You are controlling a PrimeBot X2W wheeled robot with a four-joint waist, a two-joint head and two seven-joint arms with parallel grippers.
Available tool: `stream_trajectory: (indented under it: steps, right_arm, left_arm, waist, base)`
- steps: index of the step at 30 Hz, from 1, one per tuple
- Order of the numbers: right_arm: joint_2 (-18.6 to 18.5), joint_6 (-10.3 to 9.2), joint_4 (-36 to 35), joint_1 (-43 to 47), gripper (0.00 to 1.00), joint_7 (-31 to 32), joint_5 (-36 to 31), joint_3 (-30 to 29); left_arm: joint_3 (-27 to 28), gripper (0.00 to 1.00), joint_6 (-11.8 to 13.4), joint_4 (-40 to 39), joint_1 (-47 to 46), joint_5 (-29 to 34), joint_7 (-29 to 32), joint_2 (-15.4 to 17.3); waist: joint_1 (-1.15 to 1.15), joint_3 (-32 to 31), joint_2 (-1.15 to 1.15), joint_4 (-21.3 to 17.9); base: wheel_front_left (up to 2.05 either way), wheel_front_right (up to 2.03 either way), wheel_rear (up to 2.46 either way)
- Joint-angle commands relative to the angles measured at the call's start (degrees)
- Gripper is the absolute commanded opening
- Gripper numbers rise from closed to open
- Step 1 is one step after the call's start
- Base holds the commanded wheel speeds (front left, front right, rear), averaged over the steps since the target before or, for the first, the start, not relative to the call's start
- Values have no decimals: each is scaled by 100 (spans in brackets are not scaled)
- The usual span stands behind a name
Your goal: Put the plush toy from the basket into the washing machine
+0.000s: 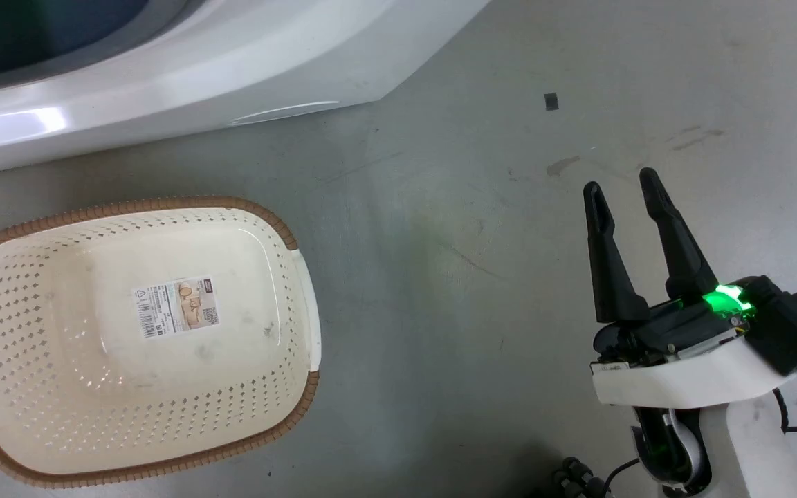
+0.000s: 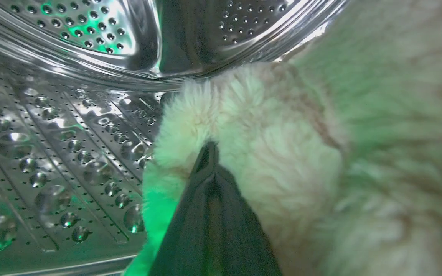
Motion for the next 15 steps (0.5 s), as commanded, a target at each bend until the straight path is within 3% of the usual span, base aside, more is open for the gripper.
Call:
stream_trajectory:
  steps: [1,6,7,15]
  right_arm:
    - [7,-4,-21,-110,100,-26,4,1]
    - [7,-4,8,-129,100,-26,-27,-14]
    - [7,-4,15,-138,100,-26,-39,-17]
    - [7,-4,167,-118,100,-26,-198,-113]
  left_arm:
    - [-282,0,-73,106,151,-145,60,-38]
    - [-599,0,-74,134,202,-490,-159,67]
    - [-652,100,-74,142,201,-517,-283,108]
    - [-1036,100,-75,277,626,-1007,-1097,-22]
  waist:
    - [-1,-5,0,17]
    - [-1,-95,0,69]
    - [-1,-130,0,84]
    - [-1,-841,0,296]
  base:
    - [0,0,0]
    - [0,0,0]
    - [0,0,0]
    - [0,0,0]
